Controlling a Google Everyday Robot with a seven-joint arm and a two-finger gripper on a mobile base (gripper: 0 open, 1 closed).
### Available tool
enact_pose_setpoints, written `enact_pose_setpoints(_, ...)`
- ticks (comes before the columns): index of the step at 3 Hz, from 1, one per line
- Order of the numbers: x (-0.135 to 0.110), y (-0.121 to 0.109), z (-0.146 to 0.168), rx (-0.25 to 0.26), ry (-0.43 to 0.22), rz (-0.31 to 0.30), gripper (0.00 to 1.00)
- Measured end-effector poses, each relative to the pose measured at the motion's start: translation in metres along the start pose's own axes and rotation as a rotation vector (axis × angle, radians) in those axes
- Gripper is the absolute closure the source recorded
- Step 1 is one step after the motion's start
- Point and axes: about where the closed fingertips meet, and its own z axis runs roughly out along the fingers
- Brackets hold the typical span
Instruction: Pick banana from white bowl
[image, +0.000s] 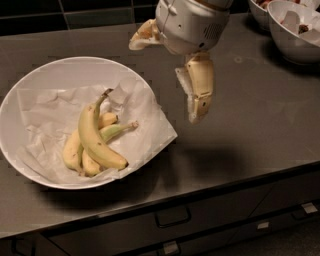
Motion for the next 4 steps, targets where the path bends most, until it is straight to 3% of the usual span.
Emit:
enact_pose_setpoints(1, -0.025, -0.022, 0.01, -0.011, -0.107, -0.229, 0.0)
enact_pose_setpoints(2, -0.027, -0.031, 0.01, 0.027, -0.108, -0.285, 0.0)
enact_pose_setpoints(3, -0.027, -0.031, 0.01, 0.027, -0.108, -0.285, 0.0)
enact_pose_setpoints(4, -0.044, -0.047, 0.015, 0.014, -0.095, -0.386, 0.0)
